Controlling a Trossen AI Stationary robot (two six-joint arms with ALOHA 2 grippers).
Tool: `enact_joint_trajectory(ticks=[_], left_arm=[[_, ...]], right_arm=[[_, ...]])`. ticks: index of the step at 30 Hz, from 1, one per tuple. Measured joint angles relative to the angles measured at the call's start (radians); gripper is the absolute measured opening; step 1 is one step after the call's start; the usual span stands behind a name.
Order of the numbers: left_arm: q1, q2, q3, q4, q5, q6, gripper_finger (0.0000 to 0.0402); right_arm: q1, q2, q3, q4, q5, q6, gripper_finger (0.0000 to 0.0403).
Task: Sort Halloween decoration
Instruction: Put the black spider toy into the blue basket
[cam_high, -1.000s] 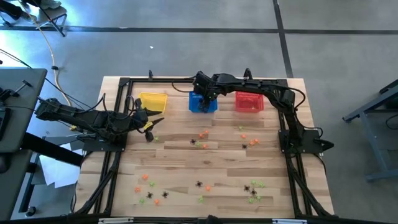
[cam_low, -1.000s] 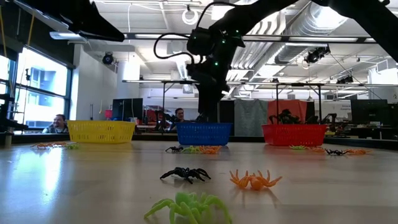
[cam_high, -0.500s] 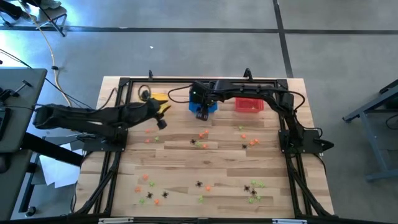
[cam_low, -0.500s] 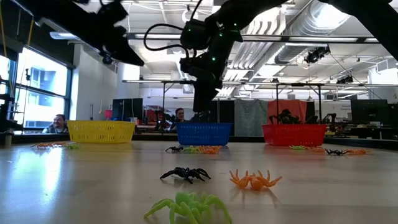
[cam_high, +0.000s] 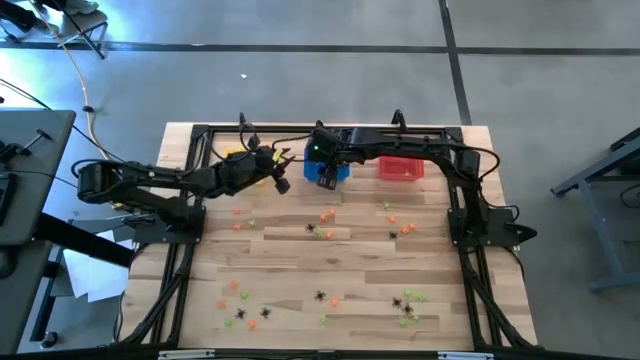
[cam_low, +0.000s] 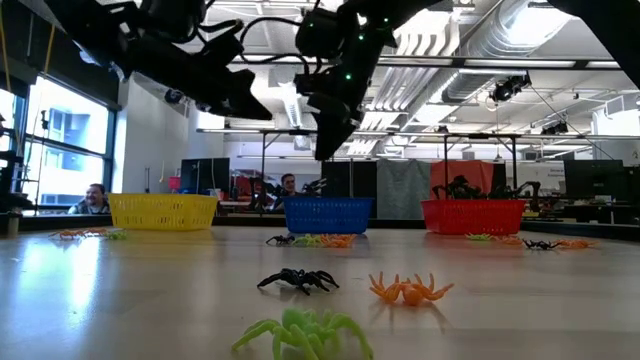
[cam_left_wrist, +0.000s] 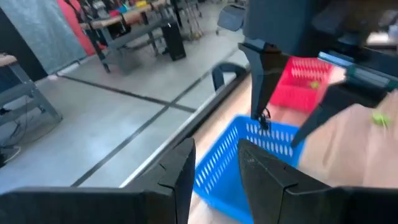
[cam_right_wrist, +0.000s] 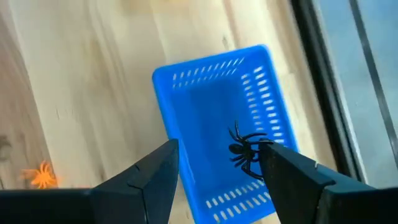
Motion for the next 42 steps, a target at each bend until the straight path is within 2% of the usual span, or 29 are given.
enact_joint_trajectory(ticks=[6,10,16,25,34,42], left_arm=[[0.058,0.040,-0.005,0.126,0.058,-0.018,0.0110],[0.115,0.059,-0.081,0.338,0.182,-0.079,0.0110],[0.179,0.079,-0.173,0.457,0.257,-0.127,0.0110],[0.181,0.200,-0.172,0.615,0.348,-0.125,0.0110],[0.180,0.359,-0.074,0.621,0.380,-0.134,0.0110],[0.180,0.400,-0.021,0.617,0.437,-0.139,0.0110]], right_arm=[[-0.005,-0.023,0.000,0.049,-0.060,0.018,0.0215],[-0.007,-0.041,0.000,0.091,-0.147,0.036,0.0215],[-0.010,-0.062,0.000,0.149,-0.150,0.039,0.0215],[-0.012,-0.062,0.000,0.207,-0.151,0.048,0.0210],[-0.012,-0.062,0.000,0.205,-0.164,0.061,0.0166],[-0.020,-0.062,0.000,0.188,-0.168,0.045,0.0137]])
